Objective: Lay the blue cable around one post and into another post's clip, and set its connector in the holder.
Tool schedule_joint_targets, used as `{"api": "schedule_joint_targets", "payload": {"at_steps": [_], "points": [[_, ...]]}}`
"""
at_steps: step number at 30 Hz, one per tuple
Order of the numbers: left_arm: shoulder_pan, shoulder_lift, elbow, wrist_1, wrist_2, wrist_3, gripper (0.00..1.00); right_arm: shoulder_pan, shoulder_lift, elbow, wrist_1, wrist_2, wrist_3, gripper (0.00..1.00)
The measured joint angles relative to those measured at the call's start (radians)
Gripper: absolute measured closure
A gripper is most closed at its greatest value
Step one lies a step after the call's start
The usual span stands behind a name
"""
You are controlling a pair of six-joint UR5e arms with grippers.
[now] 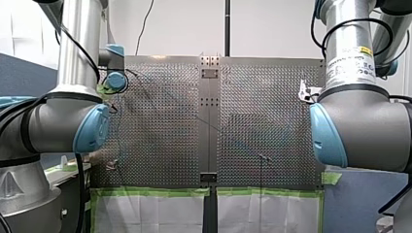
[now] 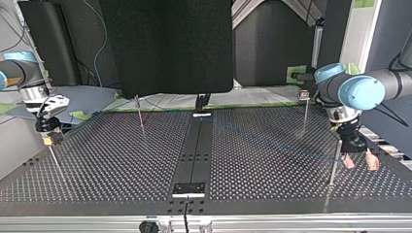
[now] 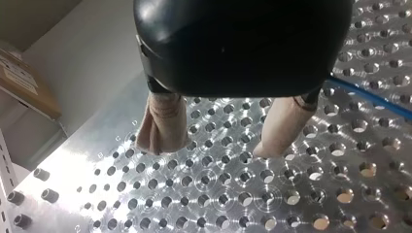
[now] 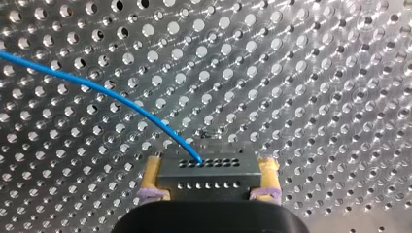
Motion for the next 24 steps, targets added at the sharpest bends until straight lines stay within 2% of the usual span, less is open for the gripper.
{"api": "schedule_joint_targets", "payload": {"at_steps": [6,10,24], "points": [[0.001,0.000,0.000,0.000,0.000,0.000,0.00,0.001,0.000,0.000,0.000,0.005,0.001,1.00],[0.002,0.000,0.000,0.000,0.000,0.000,0.00,-0.004,-0.001,-0.001,0.049,-0.010,0.001,1.00],[0.006,0.000,0.000,0.001,0.000,0.000,0.00,-0.004,0.001,0.000,0.048,-0.009,0.000,1.00]]}}
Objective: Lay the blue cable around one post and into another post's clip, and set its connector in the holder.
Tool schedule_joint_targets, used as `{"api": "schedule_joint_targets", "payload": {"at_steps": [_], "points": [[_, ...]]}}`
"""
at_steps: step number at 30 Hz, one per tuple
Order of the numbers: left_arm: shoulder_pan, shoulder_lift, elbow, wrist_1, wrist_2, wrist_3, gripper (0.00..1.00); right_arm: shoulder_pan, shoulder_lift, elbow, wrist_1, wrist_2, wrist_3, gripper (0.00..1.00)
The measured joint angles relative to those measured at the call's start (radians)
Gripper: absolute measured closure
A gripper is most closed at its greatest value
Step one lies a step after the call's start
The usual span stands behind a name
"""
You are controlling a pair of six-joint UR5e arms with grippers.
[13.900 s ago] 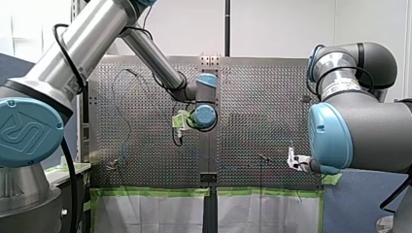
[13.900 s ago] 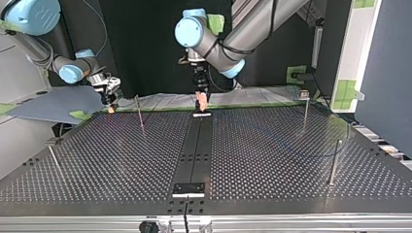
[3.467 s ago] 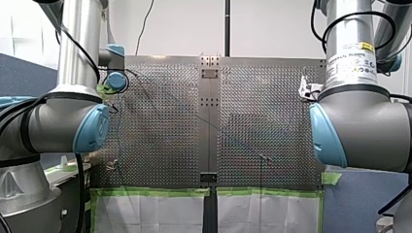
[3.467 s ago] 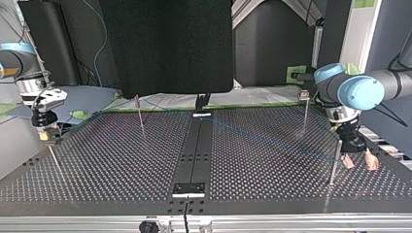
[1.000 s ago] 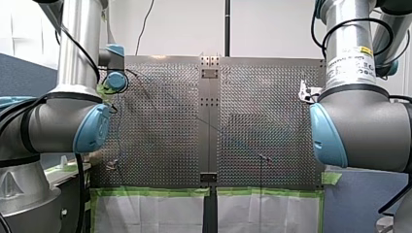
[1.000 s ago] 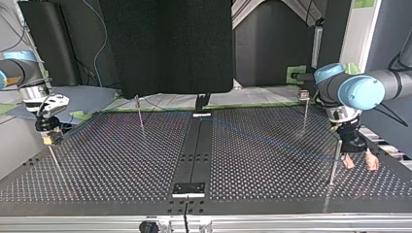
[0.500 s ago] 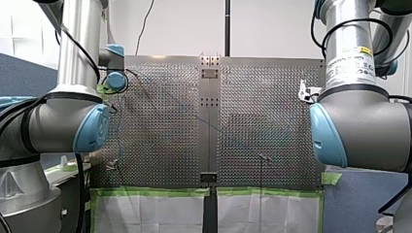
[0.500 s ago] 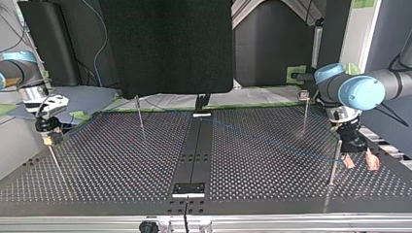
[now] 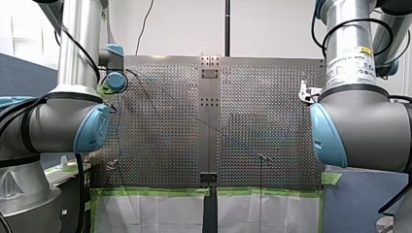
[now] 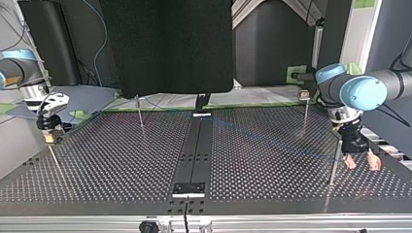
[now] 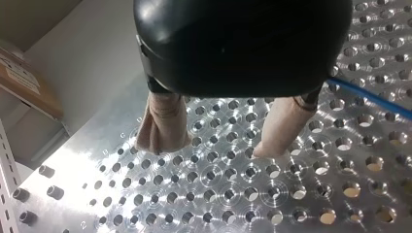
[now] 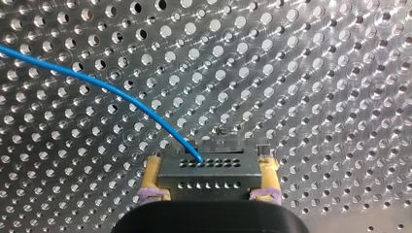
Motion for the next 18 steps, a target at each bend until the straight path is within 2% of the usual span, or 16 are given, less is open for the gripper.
{"api": "schedule_joint_targets", "payload": {"at_steps": [3,4,5,6,7,8,18], "points": [[0.001,0.000,0.000,0.000,0.000,0.000,0.00,0.000,0.000,0.000,0.000,0.000,0.000,1.00],[0.001,0.000,0.000,0.000,0.000,0.000,0.00,0.000,0.000,0.000,0.000,0.000,0.000,0.83],[0.001,0.000,0.000,0.000,0.000,0.000,0.00,0.000,0.000,0.000,0.000,0.000,0.000,0.56],[0.001,0.000,0.000,0.000,0.000,0.000,0.00,0.000,0.000,0.000,0.000,0.000,0.000,0.56],[0.001,0.000,0.000,0.000,0.000,0.000,0.00,0.000,0.000,0.000,0.000,0.000,0.000,0.07],[0.001,0.000,0.000,0.000,0.000,0.000,0.00,0.000,0.000,0.000,0.000,0.000,0.000,0.00],[-0.001,0.000,0.000,-0.014,0.001,-0.002,0.00,0.000,0.000,0.000,0.000,0.000,0.000,0.00]]}}
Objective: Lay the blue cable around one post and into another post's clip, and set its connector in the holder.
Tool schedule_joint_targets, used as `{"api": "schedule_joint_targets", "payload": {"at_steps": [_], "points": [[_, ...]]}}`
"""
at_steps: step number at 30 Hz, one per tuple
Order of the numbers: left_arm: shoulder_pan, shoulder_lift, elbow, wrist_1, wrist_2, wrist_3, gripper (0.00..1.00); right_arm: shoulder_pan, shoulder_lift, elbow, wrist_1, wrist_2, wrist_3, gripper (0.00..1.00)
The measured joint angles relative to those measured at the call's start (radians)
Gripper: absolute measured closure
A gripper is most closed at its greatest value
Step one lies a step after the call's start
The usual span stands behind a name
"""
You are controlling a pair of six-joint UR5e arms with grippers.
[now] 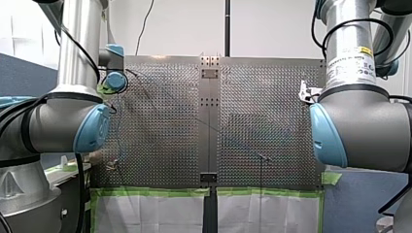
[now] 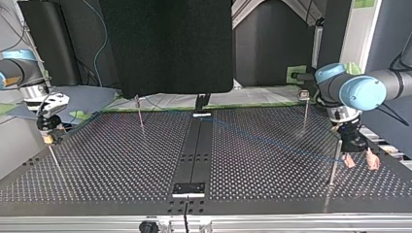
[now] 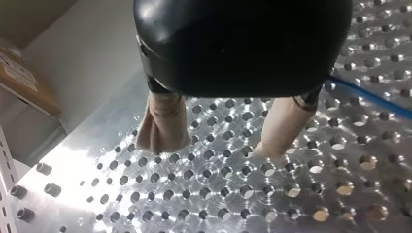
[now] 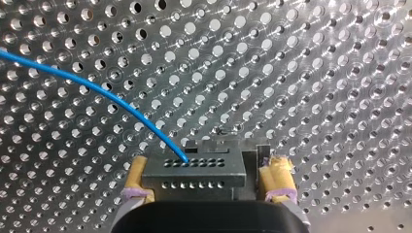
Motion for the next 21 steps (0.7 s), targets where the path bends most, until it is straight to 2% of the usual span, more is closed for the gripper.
{"api": "schedule_joint_targets", "payload": {"at_steps": [7,13,21], "points": [[-0.004,0.000,0.000,-0.049,0.003,-0.022,0.00,0.000,0.000,0.000,0.000,0.000,0.000,0.00],[-0.006,0.008,0.000,-0.078,0.033,-0.069,0.00,0.000,0.000,0.000,0.000,0.000,0.000,0.00],[-0.004,0.027,-0.001,-0.103,0.036,-0.141,0.00,0.000,0.000,0.000,0.000,0.000,0.000,0.00]]}}
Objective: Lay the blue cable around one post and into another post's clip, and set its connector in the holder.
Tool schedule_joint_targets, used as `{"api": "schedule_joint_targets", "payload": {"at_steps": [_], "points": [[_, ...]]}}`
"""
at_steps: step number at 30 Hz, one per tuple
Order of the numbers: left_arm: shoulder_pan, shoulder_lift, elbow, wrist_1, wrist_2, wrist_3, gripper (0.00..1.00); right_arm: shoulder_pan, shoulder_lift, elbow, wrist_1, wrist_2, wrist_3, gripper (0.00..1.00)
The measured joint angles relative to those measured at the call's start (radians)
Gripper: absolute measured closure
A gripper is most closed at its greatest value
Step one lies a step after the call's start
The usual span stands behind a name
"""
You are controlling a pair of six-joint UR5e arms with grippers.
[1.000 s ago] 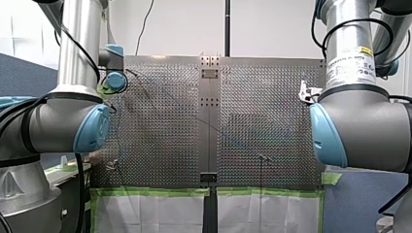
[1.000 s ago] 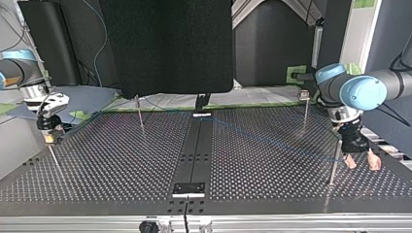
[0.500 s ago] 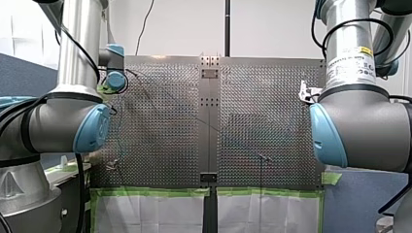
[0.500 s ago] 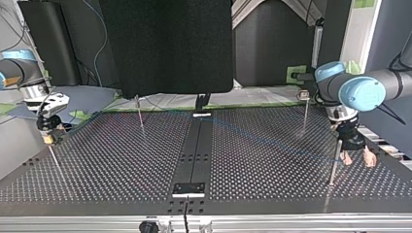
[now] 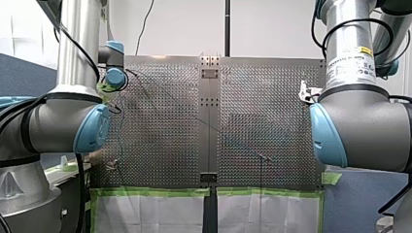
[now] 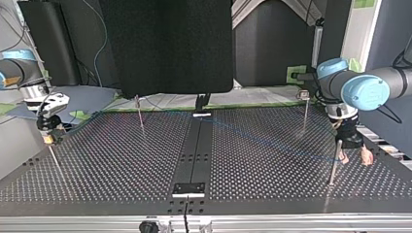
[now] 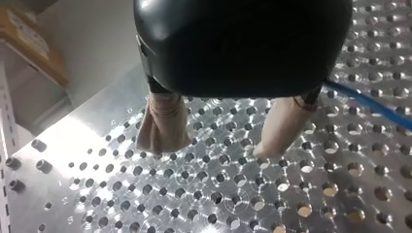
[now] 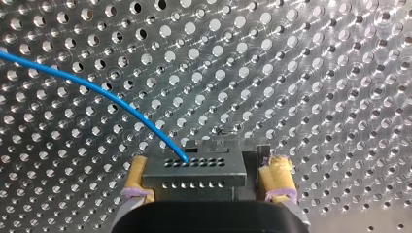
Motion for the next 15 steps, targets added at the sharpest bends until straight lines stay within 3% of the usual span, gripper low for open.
{"api": "schedule_joint_targets", "payload": {"at_steps": [5,15], "points": [[-0.002,0.019,-0.011,-0.018,0.016,-0.042,0.00,0.000,0.000,0.000,0.000,0.000,0.000,0.00],[-0.011,0.107,-0.068,-0.051,0.099,-0.134,0.00,0.000,0.000,0.000,0.000,0.000,0.000,0.00]]}}
